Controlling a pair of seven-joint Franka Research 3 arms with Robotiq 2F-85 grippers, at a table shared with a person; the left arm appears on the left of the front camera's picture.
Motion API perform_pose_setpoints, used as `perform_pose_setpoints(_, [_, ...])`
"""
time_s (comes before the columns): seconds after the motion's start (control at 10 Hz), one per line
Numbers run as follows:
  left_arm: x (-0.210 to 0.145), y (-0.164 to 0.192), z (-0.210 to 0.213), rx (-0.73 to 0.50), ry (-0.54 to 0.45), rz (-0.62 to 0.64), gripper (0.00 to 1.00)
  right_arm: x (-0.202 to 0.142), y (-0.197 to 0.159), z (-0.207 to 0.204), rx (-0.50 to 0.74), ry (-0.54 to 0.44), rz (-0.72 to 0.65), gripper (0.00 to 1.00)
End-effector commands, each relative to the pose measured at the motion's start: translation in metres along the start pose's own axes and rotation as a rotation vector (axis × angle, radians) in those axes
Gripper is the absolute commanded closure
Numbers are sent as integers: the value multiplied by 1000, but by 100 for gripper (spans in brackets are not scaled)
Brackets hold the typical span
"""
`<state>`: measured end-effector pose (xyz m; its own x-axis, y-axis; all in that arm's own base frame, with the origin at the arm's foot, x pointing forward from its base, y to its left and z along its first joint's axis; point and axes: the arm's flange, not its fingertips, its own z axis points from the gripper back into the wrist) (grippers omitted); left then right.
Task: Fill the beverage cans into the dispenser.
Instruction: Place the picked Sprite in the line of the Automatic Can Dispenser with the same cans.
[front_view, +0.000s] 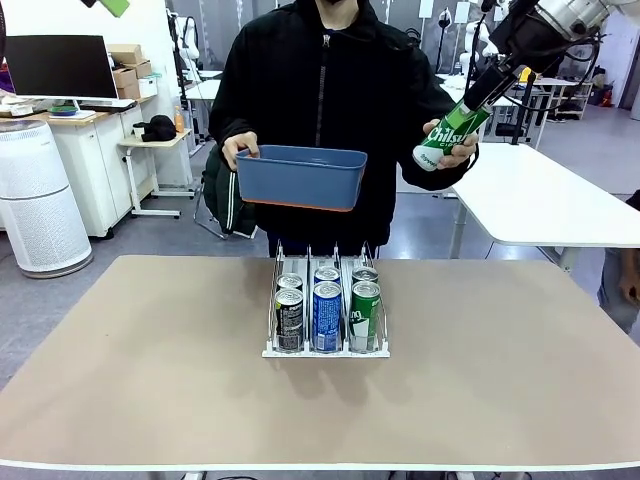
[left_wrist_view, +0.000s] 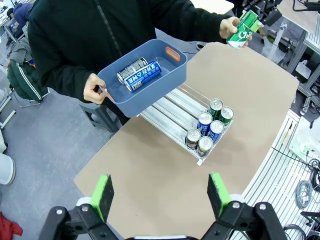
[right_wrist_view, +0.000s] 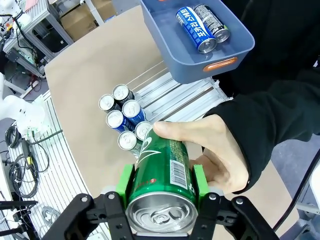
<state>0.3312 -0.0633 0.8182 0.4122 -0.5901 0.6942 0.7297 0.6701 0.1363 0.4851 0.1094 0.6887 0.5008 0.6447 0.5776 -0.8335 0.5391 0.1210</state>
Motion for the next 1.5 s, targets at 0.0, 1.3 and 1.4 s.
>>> perform_pose_setpoints(0.0, [0,0,-1,-1,2,5,0,1,1,0,2,-1,-3,52])
perform_pose_setpoints(1.3, [0,0,-1,-1,2,5,0,1,1,0,2,-1,-3,52])
perform_pose_setpoints(1.4, [0,0,-1,-1,2,5,0,1,1,0,2,-1,-3,52])
